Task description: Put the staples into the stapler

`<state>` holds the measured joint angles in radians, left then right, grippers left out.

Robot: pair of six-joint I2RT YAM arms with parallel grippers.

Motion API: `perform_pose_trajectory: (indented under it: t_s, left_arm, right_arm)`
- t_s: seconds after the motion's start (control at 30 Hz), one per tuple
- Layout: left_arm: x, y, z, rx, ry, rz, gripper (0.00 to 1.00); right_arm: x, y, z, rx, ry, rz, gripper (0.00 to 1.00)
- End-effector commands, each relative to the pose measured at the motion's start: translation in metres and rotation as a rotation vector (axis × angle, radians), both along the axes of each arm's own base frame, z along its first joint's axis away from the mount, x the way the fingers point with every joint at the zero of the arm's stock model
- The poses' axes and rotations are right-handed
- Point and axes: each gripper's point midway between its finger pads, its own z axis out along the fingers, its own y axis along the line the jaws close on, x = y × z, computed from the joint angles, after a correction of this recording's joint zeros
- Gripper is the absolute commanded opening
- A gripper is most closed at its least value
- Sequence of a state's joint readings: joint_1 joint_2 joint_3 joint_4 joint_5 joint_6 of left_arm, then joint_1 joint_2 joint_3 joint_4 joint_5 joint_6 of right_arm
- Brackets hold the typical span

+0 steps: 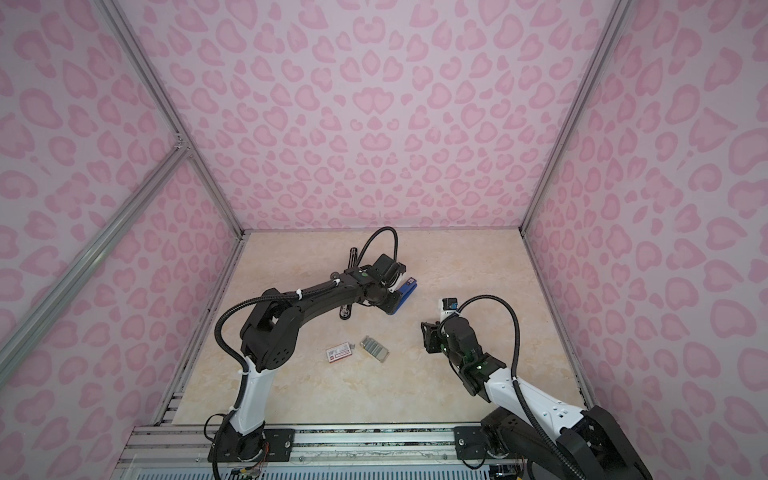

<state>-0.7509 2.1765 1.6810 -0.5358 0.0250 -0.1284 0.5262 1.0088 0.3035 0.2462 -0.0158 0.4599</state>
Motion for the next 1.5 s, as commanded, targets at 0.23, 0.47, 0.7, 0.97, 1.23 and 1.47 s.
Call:
perform_pose_trajectory:
  t_s: [0.23,0.47,0.7,0.97,1.23,1.47]
  left_arm:
    - [0.002,0.008,-0.007,0.032,0.075,0.072,0.12]
    - [0.023,-0.015,-0.002,-0.007,0.074,0.088,0.24]
    - [0.029,-0.018,0.008,-0.027,0.055,0.111,0.46]
    - [0.013,0.006,0.053,-0.077,-0.033,0.144,0.48]
    - [-0.002,0.078,0.061,-0.039,-0.109,0.283,0.56]
    - [-0.003,0.144,0.024,0.039,-0.087,0.448,0.57]
  right_arm:
    - [-0.001,-0.005,0.003,0.008,-0.011,-0.022,0.50]
    - [-0.005,-0.005,0.002,0.029,-0.013,-0.017,0.50]
    - [-0.007,-0.006,0.004,0.035,-0.019,-0.016,0.51]
    - [-0.003,0.004,0.009,0.052,-0.021,0.012,0.51]
    - [0.000,0.024,0.007,0.049,-0.010,0.062,0.51]
    - [0.001,0.045,0.001,0.037,0.005,0.111,0.51]
